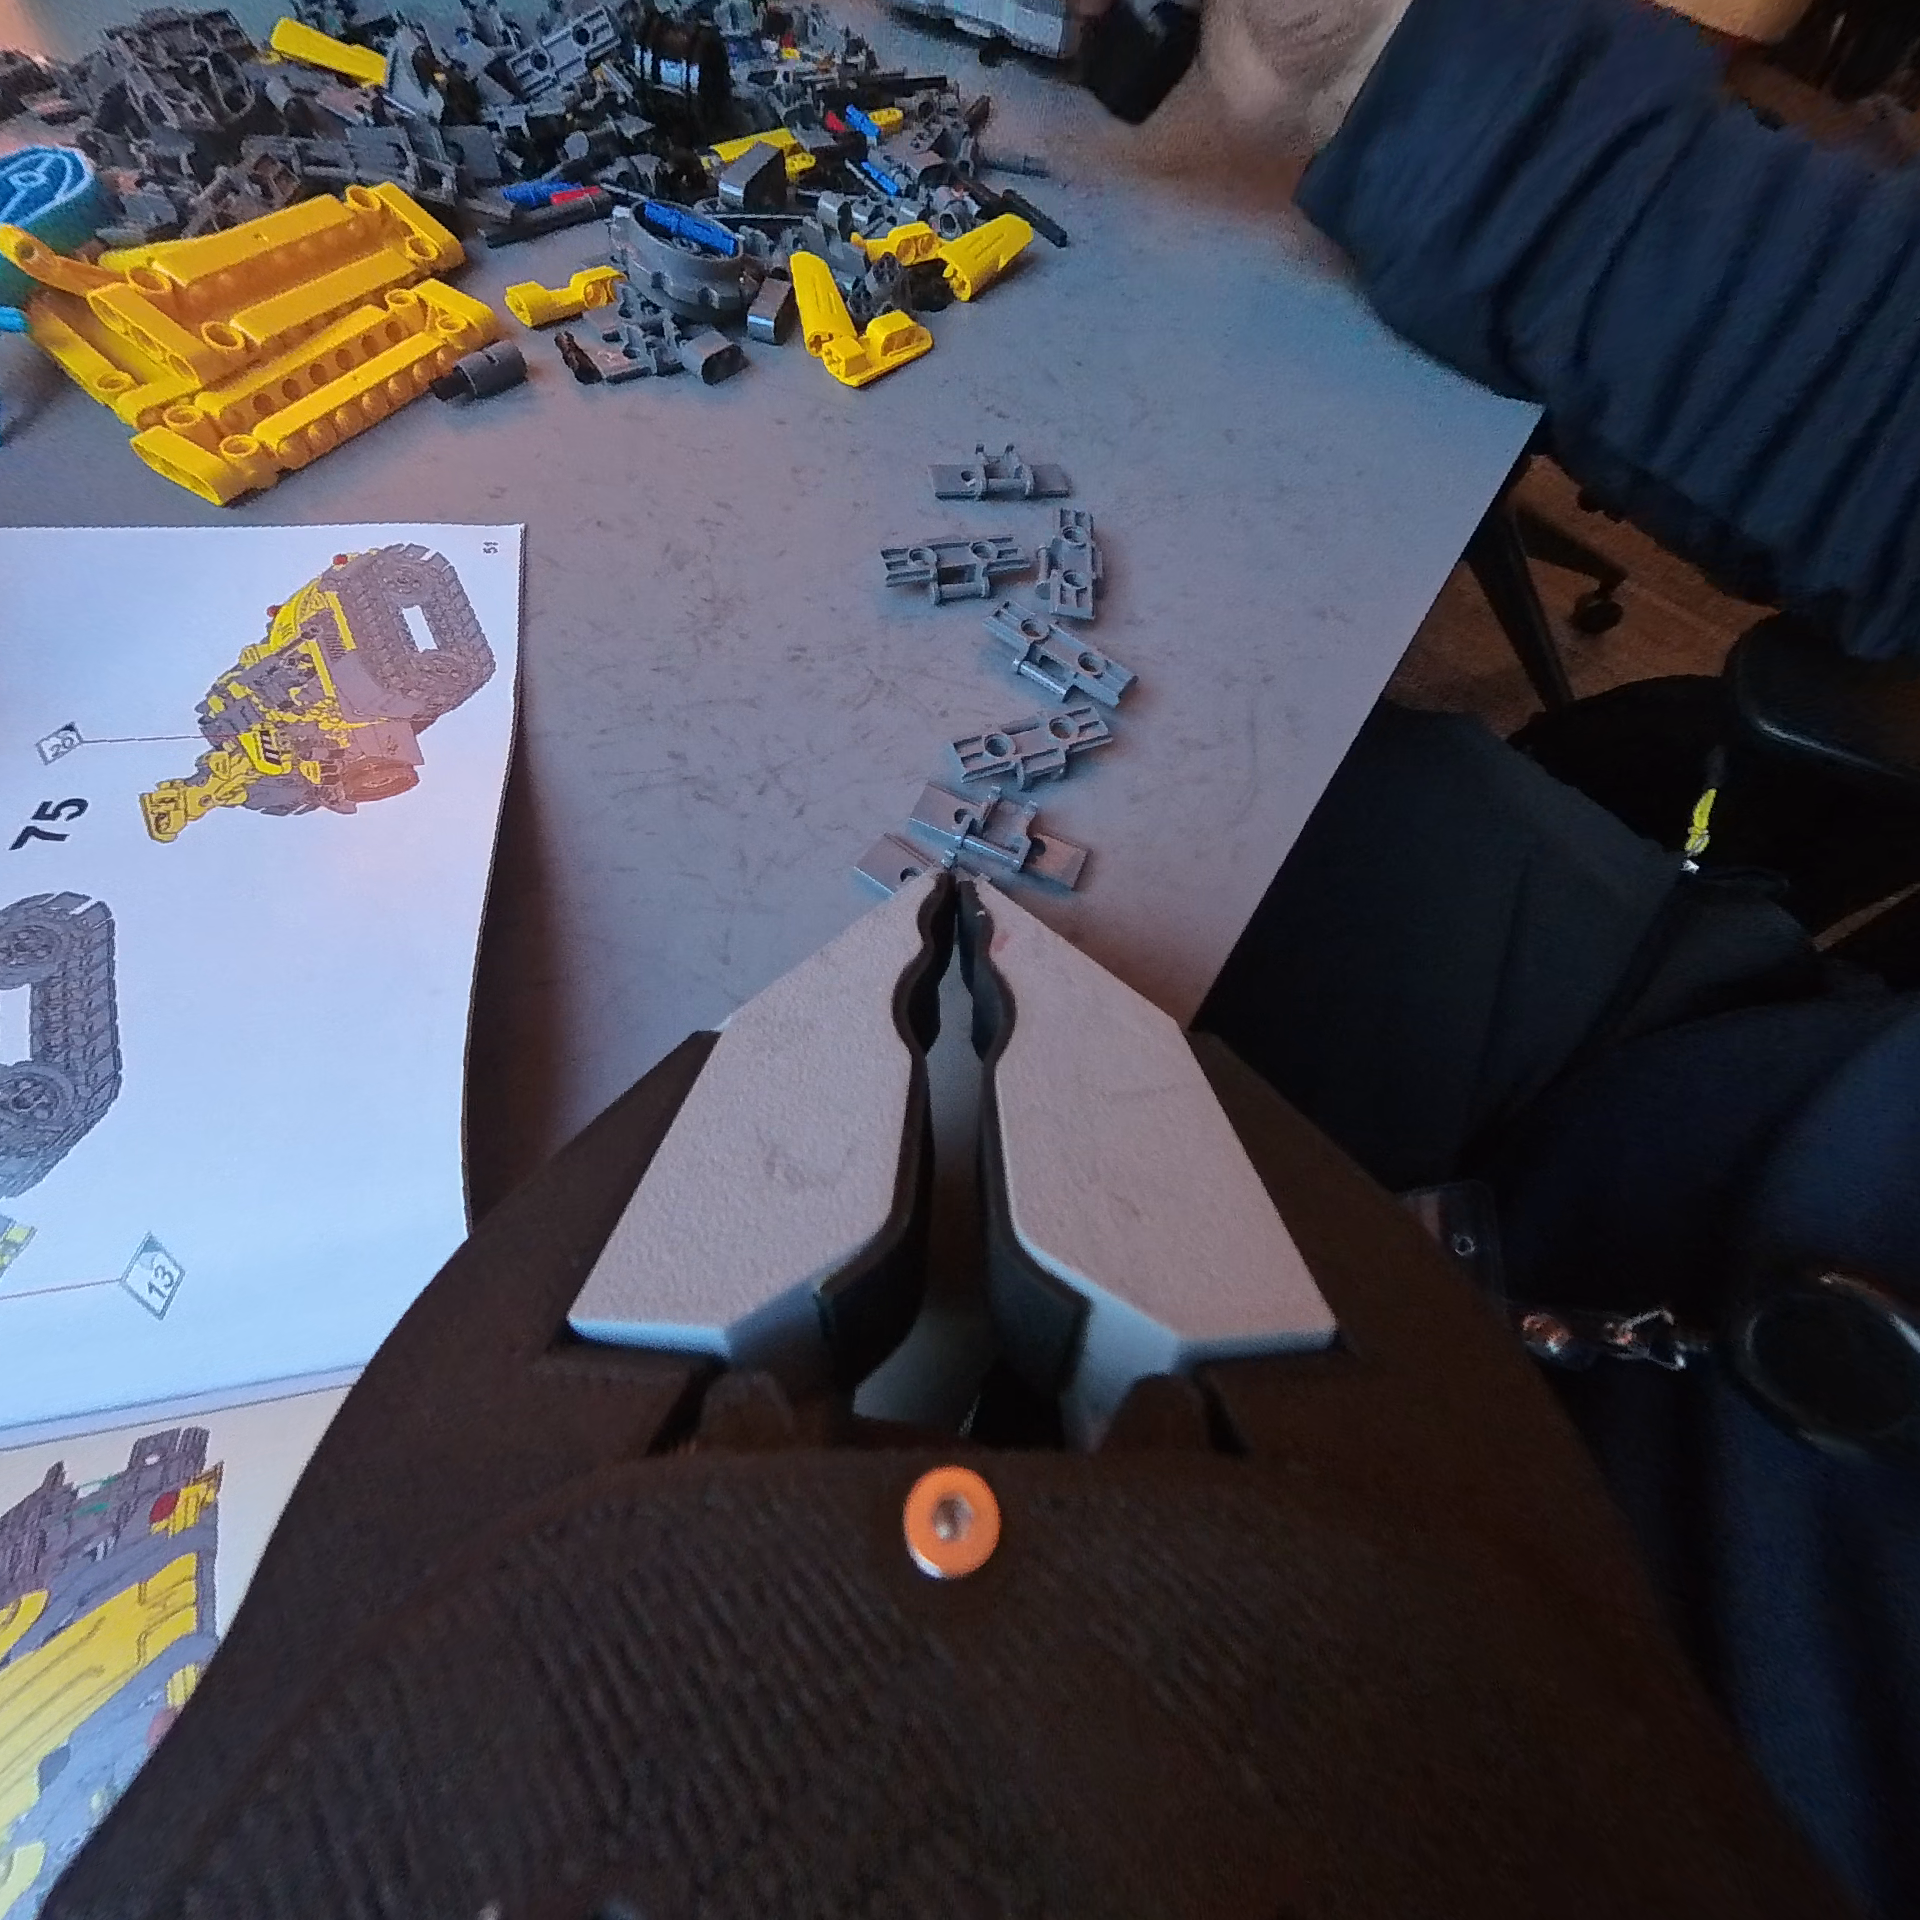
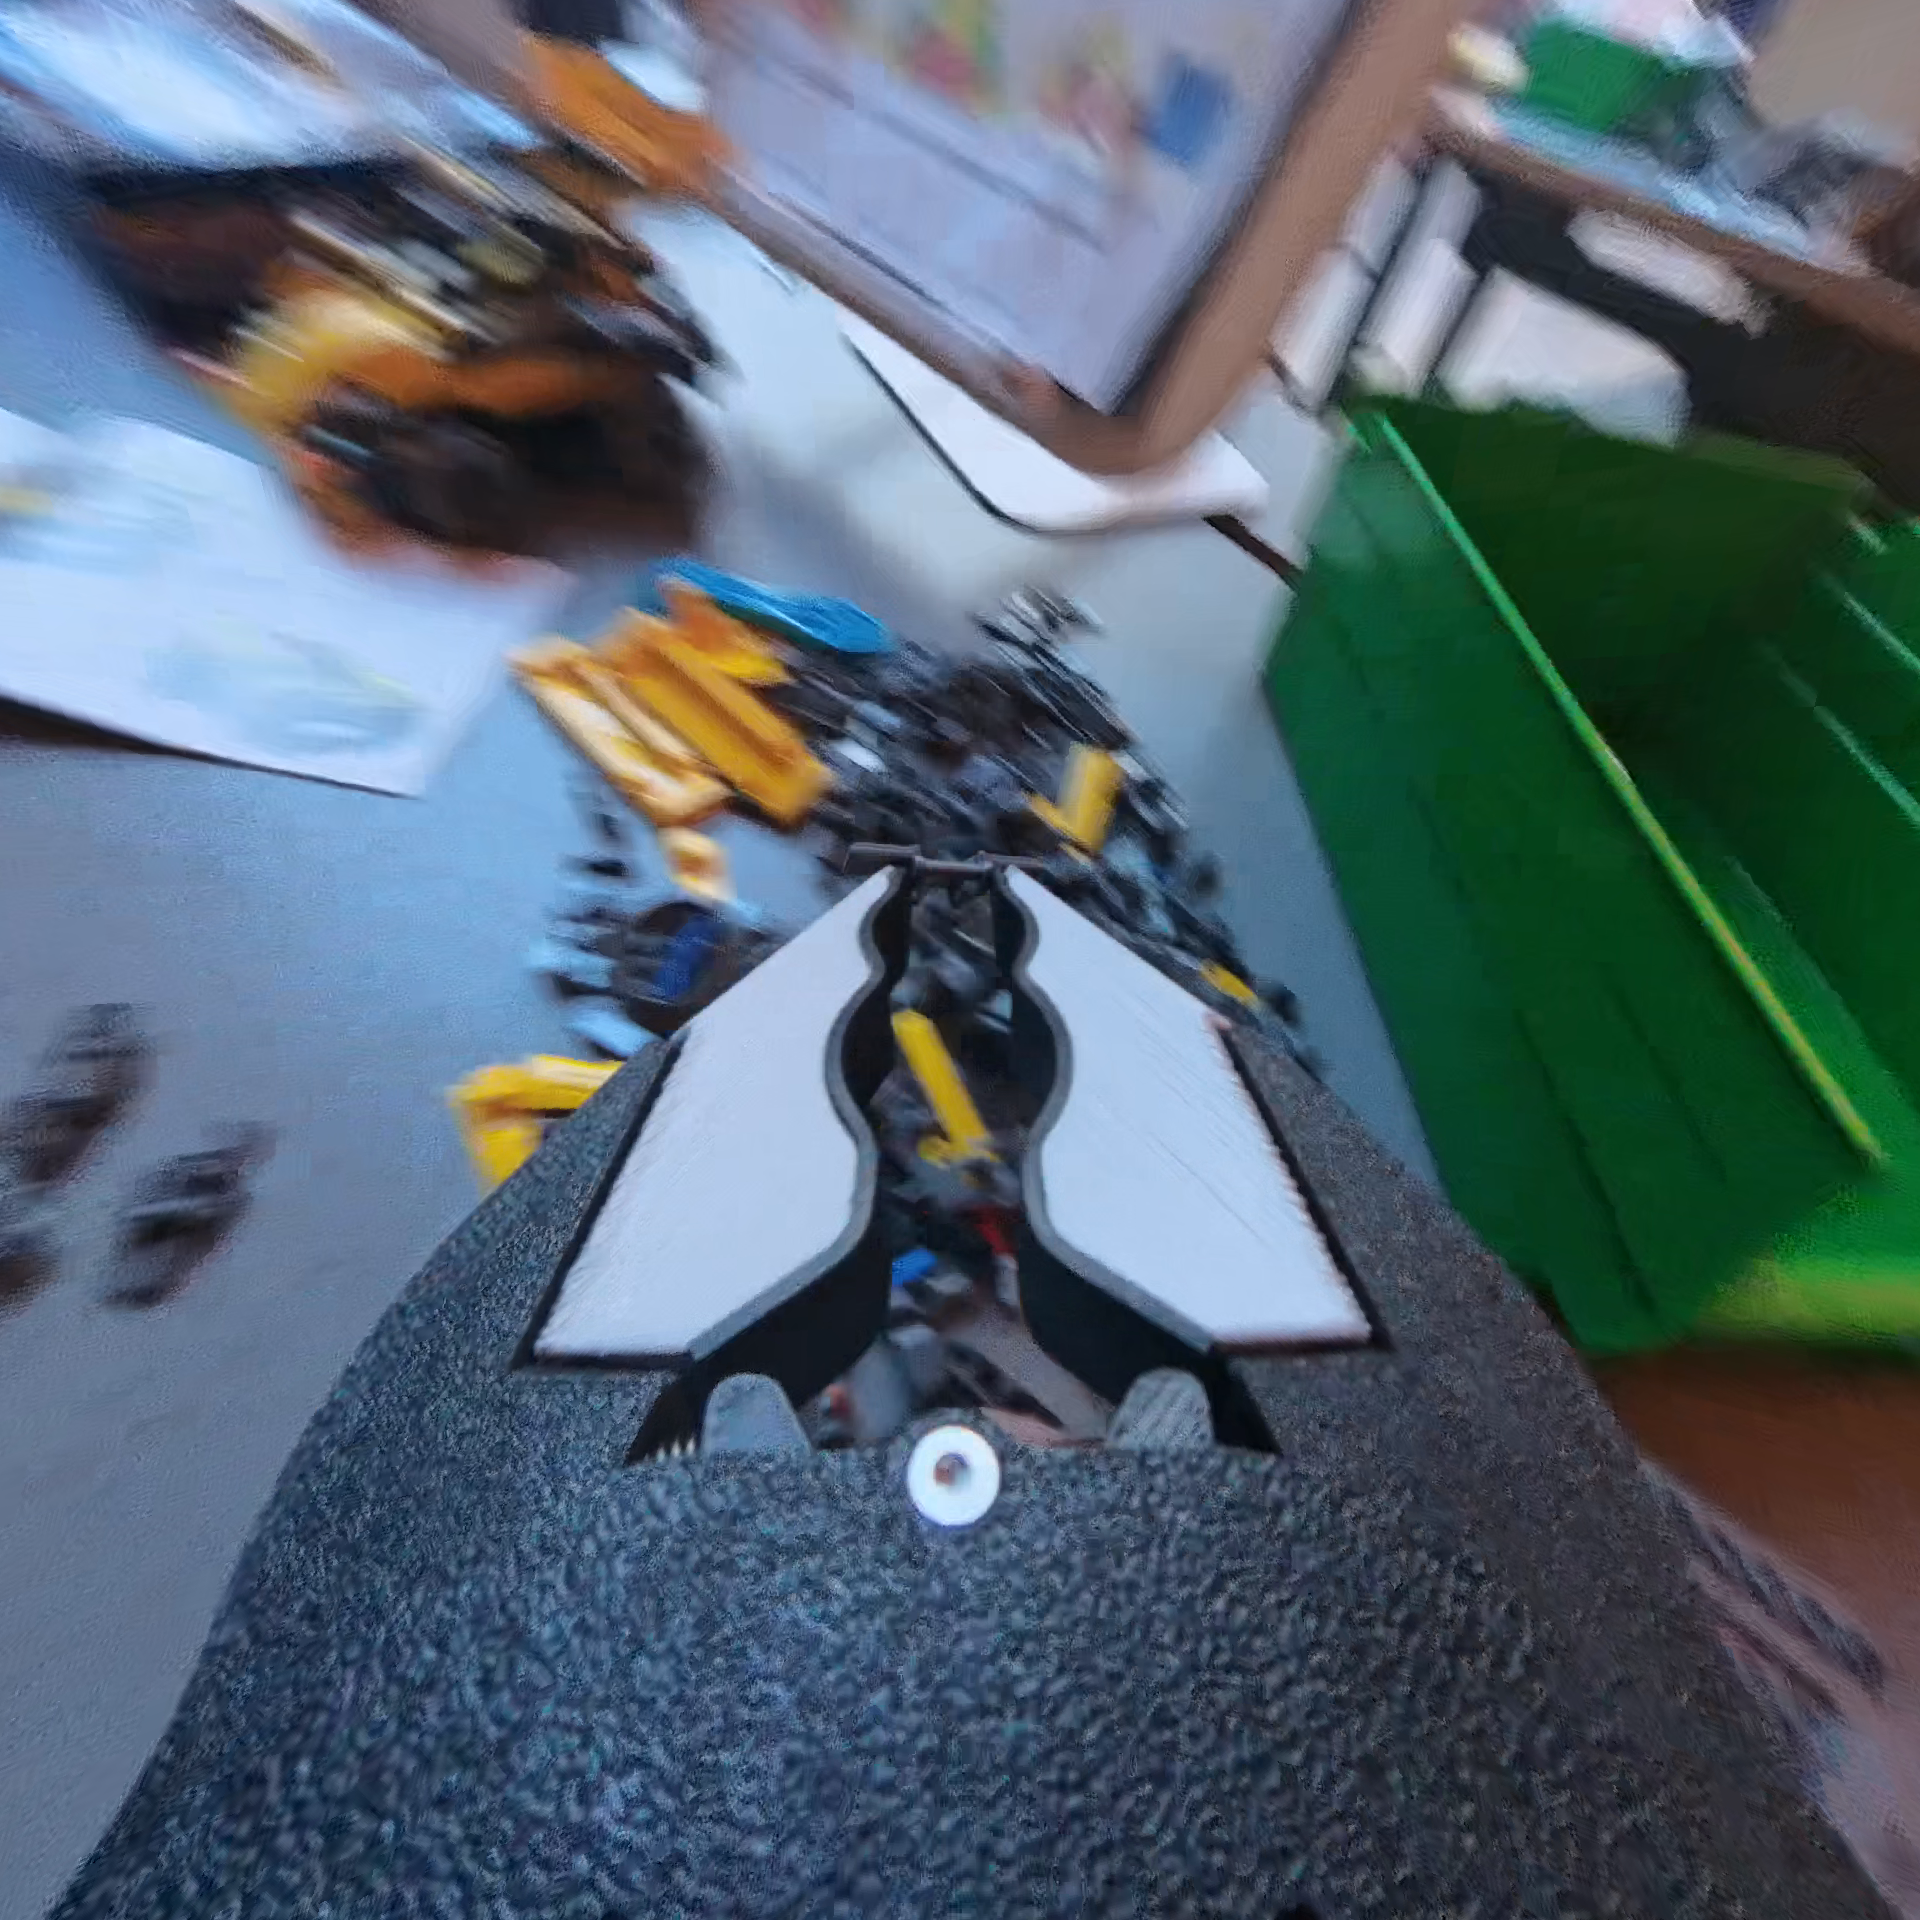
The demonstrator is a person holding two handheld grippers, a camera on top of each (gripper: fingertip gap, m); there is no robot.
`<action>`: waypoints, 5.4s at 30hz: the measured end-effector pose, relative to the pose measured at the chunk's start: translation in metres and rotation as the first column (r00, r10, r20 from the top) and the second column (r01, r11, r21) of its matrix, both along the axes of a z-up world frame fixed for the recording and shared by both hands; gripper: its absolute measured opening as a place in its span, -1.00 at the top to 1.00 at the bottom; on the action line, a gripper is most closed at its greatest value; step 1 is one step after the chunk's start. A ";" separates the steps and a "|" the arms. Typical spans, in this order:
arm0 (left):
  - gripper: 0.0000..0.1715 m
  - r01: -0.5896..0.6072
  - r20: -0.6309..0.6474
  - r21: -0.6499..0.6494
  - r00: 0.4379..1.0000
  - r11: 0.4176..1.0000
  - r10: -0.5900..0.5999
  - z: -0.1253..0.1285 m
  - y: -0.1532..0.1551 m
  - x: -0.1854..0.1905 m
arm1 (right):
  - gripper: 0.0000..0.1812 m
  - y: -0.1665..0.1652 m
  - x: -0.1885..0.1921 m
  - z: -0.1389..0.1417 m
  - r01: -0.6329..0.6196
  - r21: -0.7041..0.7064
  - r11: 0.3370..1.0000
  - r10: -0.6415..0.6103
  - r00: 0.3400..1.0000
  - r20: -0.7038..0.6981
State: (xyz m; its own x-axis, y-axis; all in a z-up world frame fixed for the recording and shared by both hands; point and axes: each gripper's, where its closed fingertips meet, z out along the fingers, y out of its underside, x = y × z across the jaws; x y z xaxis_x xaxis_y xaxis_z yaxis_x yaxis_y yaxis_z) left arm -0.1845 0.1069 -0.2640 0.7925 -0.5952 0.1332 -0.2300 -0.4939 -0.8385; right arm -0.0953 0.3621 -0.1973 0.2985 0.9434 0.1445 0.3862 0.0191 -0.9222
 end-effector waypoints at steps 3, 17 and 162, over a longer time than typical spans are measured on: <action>1.00 0.001 0.000 0.000 1.000 1.000 -0.001 0.000 0.000 0.000 | 0.83 -0.080 -0.017 0.019 -0.416 -0.072 0.907 0.403 0.904 -0.141; 0.81 -0.046 0.013 -0.065 0.999 0.997 0.047 0.001 0.006 -0.001 | 0.79 -0.149 -0.011 -0.058 -0.618 -0.314 0.721 0.683 0.711 0.170; 0.92 0.343 -0.336 -0.336 0.827 0.877 -0.452 0.025 0.095 0.026 | 0.85 -0.063 0.004 0.057 -0.409 -0.167 0.897 0.325 0.868 -0.376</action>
State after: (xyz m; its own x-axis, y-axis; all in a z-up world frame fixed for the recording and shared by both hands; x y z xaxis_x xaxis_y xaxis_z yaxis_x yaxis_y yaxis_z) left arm -0.1587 0.2014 -0.2389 0.5104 -0.8584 0.0510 -0.7335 -0.4656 -0.4951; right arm -0.0908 0.2993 -0.1403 -0.0857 0.9867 -0.1382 0.0666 -0.1327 -0.9889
